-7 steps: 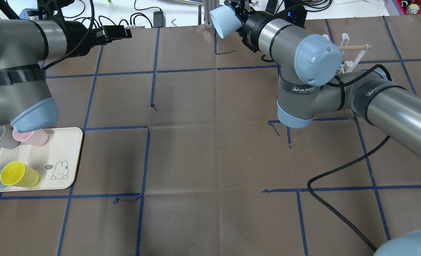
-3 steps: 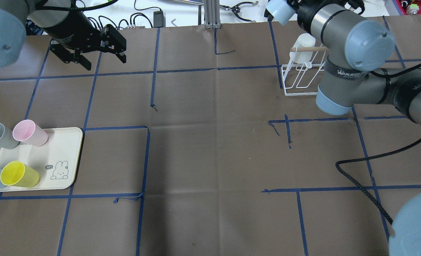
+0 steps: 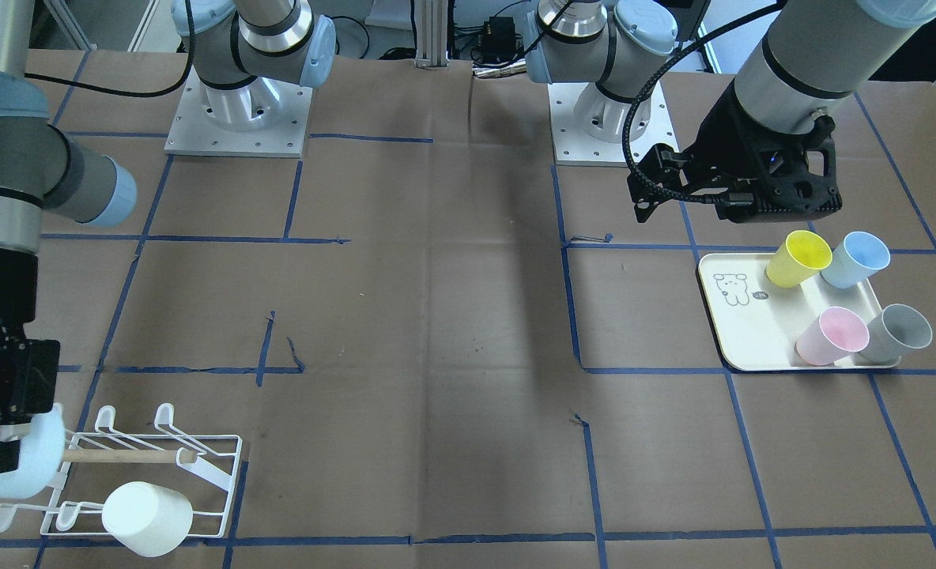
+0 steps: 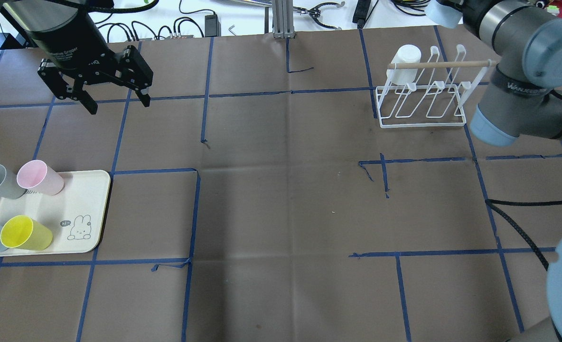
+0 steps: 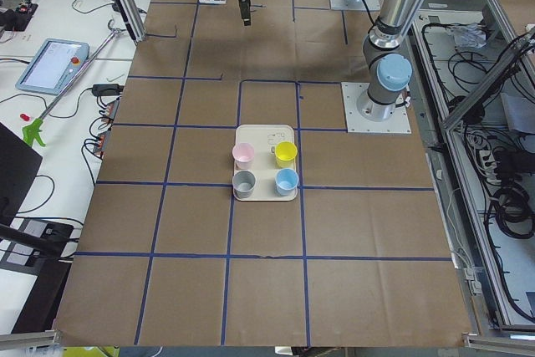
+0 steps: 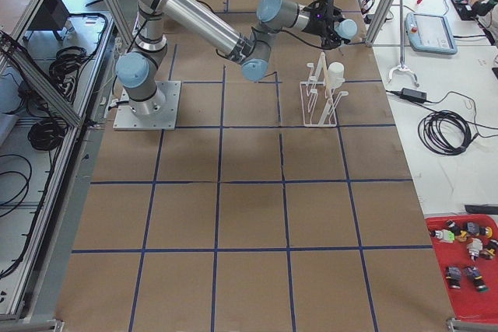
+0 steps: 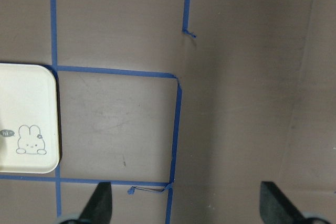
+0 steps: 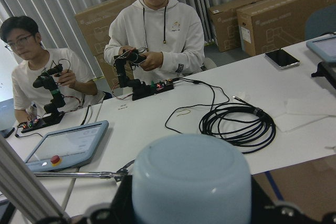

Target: Transfer IKEA cup to right arm and place on rack

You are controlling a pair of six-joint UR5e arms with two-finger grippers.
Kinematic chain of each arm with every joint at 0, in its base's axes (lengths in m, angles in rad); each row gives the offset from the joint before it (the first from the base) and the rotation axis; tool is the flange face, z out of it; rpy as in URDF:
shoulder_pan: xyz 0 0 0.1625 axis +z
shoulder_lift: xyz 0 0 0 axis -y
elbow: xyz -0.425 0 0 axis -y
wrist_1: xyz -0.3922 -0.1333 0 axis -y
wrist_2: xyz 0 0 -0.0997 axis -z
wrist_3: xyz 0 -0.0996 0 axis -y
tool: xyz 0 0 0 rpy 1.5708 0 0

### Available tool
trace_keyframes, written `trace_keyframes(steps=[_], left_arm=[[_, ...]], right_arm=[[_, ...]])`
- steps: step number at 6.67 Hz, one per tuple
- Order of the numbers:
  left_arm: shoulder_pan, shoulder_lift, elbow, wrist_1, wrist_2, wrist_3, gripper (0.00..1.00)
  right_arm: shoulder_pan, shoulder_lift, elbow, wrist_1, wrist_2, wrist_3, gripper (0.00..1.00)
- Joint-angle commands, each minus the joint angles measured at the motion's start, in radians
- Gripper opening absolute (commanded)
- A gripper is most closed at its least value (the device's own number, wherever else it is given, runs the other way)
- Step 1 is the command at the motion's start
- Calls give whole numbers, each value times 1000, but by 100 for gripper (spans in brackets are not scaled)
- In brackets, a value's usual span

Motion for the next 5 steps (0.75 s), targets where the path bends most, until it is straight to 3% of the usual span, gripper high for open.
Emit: trace_keyframes(steps=[1,5], left_arm=[[-1,-2,-21,3,3,-23,99],[-33,-14,-69,142,4,-49,99]], right_arm=[[-68,43,-14,-23,-11,-247,14],[-66,206,-73,-119,-47,-248,14]])
